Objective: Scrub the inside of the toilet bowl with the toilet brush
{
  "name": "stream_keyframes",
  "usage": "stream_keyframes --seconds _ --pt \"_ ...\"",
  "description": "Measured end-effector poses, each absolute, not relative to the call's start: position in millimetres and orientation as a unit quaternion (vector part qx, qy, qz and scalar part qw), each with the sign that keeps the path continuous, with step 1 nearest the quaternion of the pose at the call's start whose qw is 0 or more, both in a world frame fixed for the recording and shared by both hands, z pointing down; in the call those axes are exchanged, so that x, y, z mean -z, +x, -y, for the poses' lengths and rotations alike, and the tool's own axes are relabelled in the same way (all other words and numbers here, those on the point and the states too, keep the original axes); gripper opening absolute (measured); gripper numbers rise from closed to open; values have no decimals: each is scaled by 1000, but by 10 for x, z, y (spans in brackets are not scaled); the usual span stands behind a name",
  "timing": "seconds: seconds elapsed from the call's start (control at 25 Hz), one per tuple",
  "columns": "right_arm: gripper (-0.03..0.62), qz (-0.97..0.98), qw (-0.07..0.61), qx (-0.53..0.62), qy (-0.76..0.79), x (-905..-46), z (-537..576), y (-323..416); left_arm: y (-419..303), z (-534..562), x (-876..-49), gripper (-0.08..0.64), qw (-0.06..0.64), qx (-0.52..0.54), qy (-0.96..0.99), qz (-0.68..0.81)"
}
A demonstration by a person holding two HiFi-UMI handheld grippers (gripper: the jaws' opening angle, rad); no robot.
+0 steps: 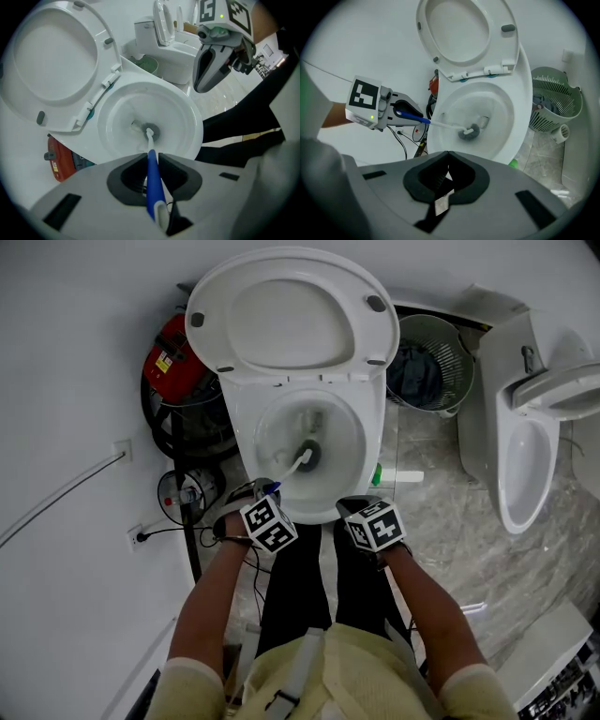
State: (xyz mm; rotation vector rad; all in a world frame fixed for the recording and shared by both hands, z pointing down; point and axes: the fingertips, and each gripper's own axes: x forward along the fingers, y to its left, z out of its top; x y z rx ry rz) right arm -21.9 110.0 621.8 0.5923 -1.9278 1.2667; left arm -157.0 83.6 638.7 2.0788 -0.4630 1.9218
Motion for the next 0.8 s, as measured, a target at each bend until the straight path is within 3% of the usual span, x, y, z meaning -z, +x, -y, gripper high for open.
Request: stream_keyframes --seconds 0.32,0.8 --pt "15 751 368 -494 236 -6194 -1089 -206 -1836 -705 -6363 78 105 -701 688 158" --pt "15 747 366 -499 243 -6221 -1068 -204 -2037 -324 -6327 78 129 -691 671 234"
